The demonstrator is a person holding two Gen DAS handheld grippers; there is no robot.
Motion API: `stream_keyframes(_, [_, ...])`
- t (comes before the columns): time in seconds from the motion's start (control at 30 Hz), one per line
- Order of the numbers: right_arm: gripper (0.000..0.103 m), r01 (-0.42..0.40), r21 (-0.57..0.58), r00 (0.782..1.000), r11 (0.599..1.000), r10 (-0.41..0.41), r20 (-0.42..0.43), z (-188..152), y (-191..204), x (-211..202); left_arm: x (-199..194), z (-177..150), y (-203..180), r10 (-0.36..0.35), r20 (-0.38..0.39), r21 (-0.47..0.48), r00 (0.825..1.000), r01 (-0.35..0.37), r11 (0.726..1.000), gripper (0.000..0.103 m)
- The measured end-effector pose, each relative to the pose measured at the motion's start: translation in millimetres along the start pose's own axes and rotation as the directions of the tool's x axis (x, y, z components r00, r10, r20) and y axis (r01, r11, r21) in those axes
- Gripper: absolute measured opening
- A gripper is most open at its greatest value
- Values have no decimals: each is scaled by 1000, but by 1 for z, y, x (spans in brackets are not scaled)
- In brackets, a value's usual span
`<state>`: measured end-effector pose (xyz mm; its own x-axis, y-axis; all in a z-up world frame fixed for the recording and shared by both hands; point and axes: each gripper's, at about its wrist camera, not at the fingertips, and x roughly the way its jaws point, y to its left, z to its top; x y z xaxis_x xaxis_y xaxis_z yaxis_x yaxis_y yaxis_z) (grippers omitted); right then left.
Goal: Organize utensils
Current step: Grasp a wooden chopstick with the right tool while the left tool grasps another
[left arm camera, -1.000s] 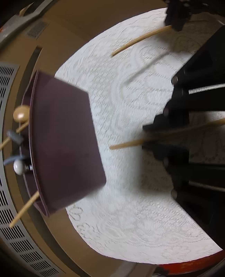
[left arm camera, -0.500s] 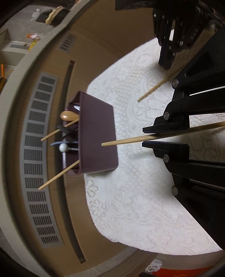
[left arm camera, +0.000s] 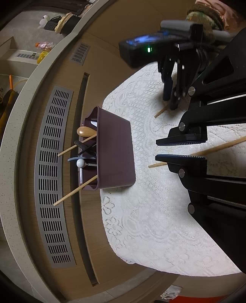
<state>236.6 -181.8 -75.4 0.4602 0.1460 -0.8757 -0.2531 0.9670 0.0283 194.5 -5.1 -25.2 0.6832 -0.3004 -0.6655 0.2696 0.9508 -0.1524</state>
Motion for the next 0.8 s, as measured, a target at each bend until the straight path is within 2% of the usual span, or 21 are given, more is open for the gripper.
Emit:
stream_keyframes(0.13, [24, 25, -4, 1000, 1000, -25, 0, 2, 5, 6, 10, -3, 11, 1, -54, -30, 999, -2, 1000, 9])
stream_keyframes(0.23, [7, 32, -35, 999, 999, -32, -5, 1, 10, 4, 29, -8, 18, 2, -138, -58, 990, -10, 998, 11])
stream_keyframes(0.33, [6, 18, -49, 1000, 999, -18, 6, -2, 13, -3, 51, -16, 20, 13, -222, -69, 975, -29, 997, 11])
stream_keyframes(0.47, [6, -11, -45, 998, 999, 14, 65, -3, 15, -26, 80, -18, 20, 9, -314, -100, 949, -43, 994, 11])
stream_keyframes(0.63, [6, -22, -54, 993, 998, 28, 119, -5, 13, -49, 103, -10, 14, 1, -374, -119, 927, -49, 992, 16])
stream_keyframes(0.8, [6, -10, -70, 986, 998, 21, 165, -8, 13, -61, 117, -3, 6, 57, -395, -72, 917, -93, 993, 18])
